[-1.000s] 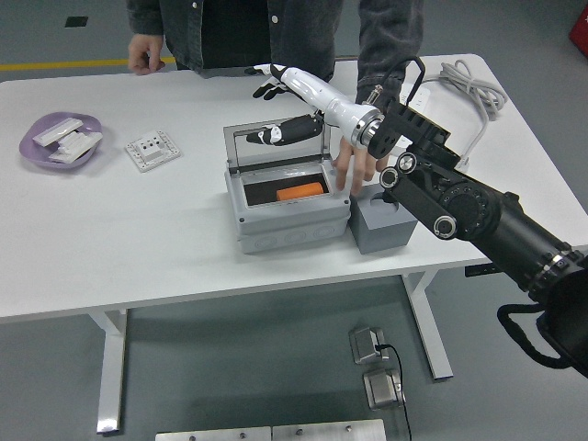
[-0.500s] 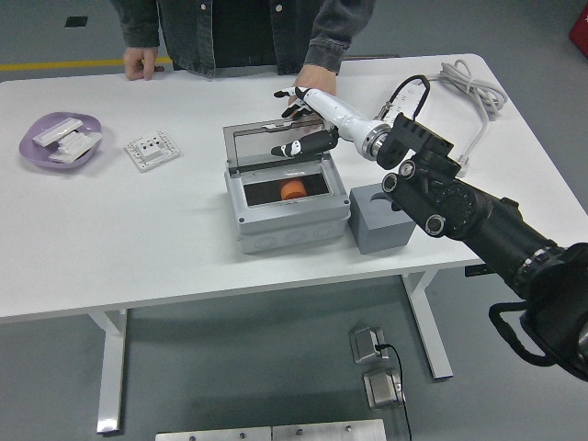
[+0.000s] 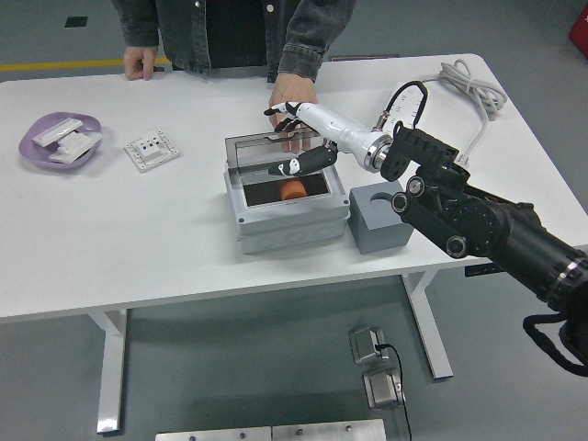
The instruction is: Pick up the cylinder from the cube,place it in the box,flap close box
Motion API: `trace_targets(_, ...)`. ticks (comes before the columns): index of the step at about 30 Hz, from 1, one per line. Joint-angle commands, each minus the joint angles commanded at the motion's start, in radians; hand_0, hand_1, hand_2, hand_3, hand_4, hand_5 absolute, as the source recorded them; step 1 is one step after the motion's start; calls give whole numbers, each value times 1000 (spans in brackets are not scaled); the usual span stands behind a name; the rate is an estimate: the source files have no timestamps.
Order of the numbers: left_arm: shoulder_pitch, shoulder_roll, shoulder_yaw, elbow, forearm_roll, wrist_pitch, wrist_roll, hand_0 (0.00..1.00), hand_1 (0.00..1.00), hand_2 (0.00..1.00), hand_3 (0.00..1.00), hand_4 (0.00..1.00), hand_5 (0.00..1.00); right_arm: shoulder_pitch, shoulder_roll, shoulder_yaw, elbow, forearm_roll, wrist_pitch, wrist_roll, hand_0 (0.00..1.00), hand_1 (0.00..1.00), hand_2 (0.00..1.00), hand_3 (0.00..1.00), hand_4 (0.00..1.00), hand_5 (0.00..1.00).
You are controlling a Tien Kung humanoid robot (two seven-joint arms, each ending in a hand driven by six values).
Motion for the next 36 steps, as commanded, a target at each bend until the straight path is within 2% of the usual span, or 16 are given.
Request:
trace_targets(14,15,-9,24,0,-38,2,-2,662,650,604,677,650,199,-76,-97,-27,185,-79,24,-59,828,713,725,875,966,383)
trace_targets(22,17,-13,27,0,-41,2,-2,662,651,604,677,650,200,-132,-109,11,240,-121,43,-86,818,707,726,874,962,390)
trace_targets(29,20,-17,34,0,-50,2,-2,662,651,604,677,650,199,-200,-119,145,267,-155,52,-101,809,706,725,878,961,399)
trace_targets(33,29,-22,62,0,-84,4,-2,662,651,604,677,650,199,-278,-138,257,334,-192,69,-124,808,699,723,882,960,398)
trace_targets(36,46,-27,108,0,-139,5,-4,662,651,604,677,650,199,-348,-136,353,400,-228,87,-147,808,699,723,882,960,398)
